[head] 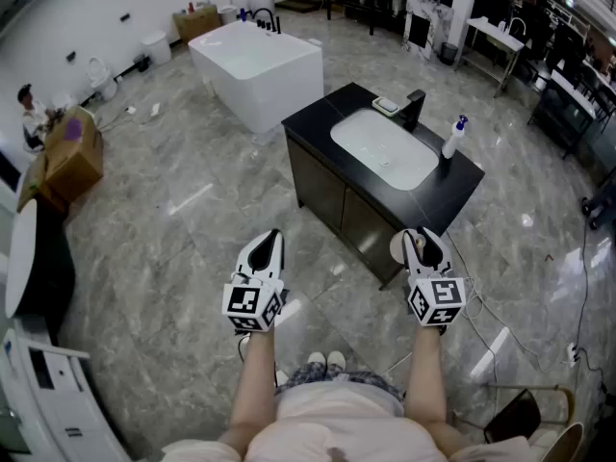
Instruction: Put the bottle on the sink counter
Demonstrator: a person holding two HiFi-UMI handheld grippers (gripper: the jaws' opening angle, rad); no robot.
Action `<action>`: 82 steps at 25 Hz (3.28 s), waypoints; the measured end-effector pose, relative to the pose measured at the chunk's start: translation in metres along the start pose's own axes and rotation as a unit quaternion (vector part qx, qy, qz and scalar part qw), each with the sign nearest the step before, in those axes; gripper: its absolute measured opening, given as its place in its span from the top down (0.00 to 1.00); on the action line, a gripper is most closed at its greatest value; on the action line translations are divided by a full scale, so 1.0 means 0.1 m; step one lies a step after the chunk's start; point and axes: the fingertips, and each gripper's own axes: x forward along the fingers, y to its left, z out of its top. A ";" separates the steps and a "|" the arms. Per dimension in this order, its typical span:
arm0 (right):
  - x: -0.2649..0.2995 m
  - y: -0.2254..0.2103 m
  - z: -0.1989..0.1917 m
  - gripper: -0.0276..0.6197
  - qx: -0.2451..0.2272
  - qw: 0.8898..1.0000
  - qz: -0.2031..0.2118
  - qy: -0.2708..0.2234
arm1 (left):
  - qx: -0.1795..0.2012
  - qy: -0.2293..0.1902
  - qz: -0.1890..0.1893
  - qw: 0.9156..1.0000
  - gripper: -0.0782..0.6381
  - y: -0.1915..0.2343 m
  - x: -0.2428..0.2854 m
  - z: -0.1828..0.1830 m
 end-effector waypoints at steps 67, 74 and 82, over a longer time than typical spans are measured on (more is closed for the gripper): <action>2.63 -0.79 -0.06 0.75 0.014 0.999 -0.042 -0.007 | -0.016 0.024 -0.050 0.998 0.85 1.29 2.70 -0.50; 3.74 -1.10 0.26 0.75 0.024 0.993 -0.113 -0.017 | 0.008 0.020 -0.133 0.991 0.85 1.80 4.26 -0.22; 4.43 -1.35 0.33 0.75 0.024 0.986 -0.164 -0.014 | 0.009 0.027 -0.193 0.981 0.85 1.94 5.32 -0.24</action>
